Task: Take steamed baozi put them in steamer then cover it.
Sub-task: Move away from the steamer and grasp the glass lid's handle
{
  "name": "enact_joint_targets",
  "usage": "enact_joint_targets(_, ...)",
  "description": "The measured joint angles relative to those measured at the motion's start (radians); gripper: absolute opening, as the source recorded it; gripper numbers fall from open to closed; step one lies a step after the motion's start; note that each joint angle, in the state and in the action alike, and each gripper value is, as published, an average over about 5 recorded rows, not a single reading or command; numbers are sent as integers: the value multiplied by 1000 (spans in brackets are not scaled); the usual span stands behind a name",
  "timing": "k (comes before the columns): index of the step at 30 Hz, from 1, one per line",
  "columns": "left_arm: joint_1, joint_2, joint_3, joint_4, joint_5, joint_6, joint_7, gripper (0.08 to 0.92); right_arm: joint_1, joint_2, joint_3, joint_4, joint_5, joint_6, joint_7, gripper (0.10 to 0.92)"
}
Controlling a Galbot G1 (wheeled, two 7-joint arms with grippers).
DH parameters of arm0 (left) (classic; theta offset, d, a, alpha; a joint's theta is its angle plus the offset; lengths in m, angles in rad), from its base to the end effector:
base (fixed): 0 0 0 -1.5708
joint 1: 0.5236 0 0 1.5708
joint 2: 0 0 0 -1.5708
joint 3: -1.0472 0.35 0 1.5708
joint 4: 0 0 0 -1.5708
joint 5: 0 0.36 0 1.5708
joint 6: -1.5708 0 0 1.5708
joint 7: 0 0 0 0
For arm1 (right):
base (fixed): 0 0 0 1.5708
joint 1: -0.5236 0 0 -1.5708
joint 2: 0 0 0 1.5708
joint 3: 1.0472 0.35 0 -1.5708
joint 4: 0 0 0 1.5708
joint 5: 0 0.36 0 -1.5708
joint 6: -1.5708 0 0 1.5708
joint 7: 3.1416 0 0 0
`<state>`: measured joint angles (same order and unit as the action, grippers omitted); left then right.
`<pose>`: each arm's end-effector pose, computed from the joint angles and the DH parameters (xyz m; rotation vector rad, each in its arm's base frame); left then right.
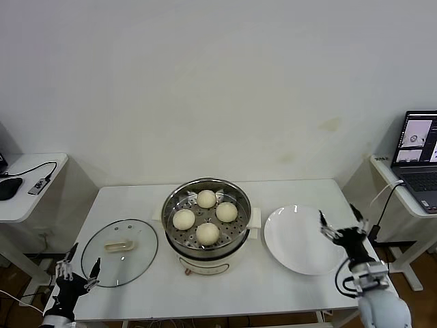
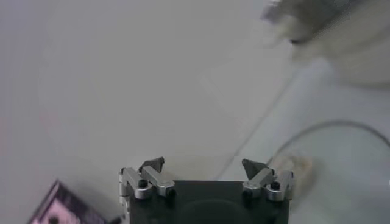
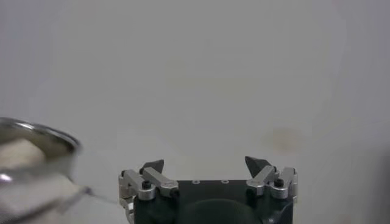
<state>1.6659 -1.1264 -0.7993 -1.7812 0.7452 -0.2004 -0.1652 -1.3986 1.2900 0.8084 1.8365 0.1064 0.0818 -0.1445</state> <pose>0.1560 0.2047 -0.3650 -0.0595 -2.4881 -1.7856 0.2378 -0.1646 -0.3198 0.0506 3.0878 -0.3965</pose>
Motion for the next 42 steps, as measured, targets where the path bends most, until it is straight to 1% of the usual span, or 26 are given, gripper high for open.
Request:
enact_joint_targets(7,-84,42,38,100,172,-20,11,823,-64,44,85,0,-15,3,20,823)
enact_joint_targets(17,-223,76,97,231,295,-28,17,823,-114,85,148,5,-17,3,38,823)
enact_joint_targets(28,-354,68,151,347,366,-30,19,823,-142,106,172,2,-28,7,35,823)
enact_joint_targets(42,-464,60,206,446,396,-32,12,823,-159,131,159,-25,-60,26,25,823)
